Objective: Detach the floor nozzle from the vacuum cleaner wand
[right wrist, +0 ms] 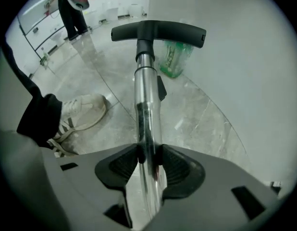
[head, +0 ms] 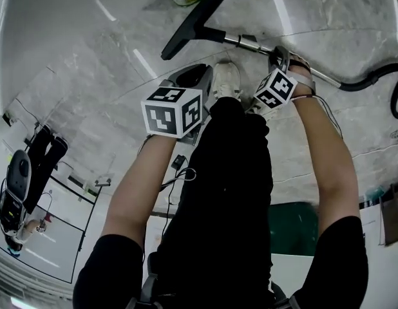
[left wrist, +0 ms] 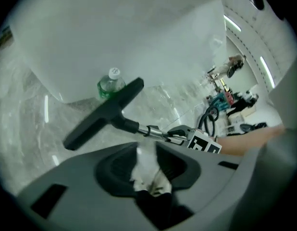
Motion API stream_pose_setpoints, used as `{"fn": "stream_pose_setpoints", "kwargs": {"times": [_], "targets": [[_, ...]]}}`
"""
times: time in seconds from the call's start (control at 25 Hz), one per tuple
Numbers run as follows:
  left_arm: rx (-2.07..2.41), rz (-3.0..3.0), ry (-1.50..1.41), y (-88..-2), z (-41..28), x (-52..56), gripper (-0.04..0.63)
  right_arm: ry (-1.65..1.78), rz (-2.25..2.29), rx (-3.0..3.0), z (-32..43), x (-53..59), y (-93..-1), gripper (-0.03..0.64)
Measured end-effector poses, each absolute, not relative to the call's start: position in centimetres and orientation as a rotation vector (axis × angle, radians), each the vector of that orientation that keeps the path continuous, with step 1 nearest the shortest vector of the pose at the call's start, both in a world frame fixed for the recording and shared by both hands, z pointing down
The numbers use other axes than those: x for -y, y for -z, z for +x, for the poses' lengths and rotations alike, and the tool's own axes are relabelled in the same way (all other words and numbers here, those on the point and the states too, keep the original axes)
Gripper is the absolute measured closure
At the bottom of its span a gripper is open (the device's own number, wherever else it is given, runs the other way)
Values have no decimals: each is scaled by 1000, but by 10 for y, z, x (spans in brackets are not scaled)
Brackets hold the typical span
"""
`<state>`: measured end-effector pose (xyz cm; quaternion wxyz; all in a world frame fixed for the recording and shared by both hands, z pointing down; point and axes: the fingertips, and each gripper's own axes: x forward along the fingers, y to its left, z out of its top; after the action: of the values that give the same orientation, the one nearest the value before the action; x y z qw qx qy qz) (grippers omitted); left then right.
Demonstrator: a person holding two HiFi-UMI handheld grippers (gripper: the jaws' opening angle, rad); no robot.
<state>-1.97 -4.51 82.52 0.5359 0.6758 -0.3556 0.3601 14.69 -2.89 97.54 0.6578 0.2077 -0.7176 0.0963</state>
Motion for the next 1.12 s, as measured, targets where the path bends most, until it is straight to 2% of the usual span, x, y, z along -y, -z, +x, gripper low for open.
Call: {"fn": "stream_pose_setpoints", "kwargs": {"times": [0.04,0.08,0.16,0.36,0.52,0.68,0.84,0.88,0.92,0.96,1.12], "targets": [[822,1556,-799,-821,-17,39,396,-220,475,1662,139,31,-956,442],[815,1502,-735,-819,-16,38,311,-230,478,1702,132,35,-939,443],[856,1414,-602,-819,-13,45,281,-274,481,1786,128,40,-914,443],[944,1342,-310,-816,23,86,279,-395,478,1921,156,47,-871,445],[1003,1346,-112,-781,0,146,279,-395,423,1951,131,65,-831,445],[1051,1367,-112,-770,-19,170,279,-464,382,1989,99,55,-805,446],[1211,1368,-98,-762,-42,175,284,-715,322,2111,72,29,-783,449],[1254,1347,-75,-762,-49,180,295,-767,308,2140,67,25,-778,451],[1277,1322,-60,-764,-54,184,372,-813,300,2160,63,22,-775,451],[1276,1305,-57,-767,-57,186,500,-851,298,2170,60,20,-774,451],[1232,1336,-63,-771,-52,183,506,-924,294,2171,59,13,-783,451]]}}
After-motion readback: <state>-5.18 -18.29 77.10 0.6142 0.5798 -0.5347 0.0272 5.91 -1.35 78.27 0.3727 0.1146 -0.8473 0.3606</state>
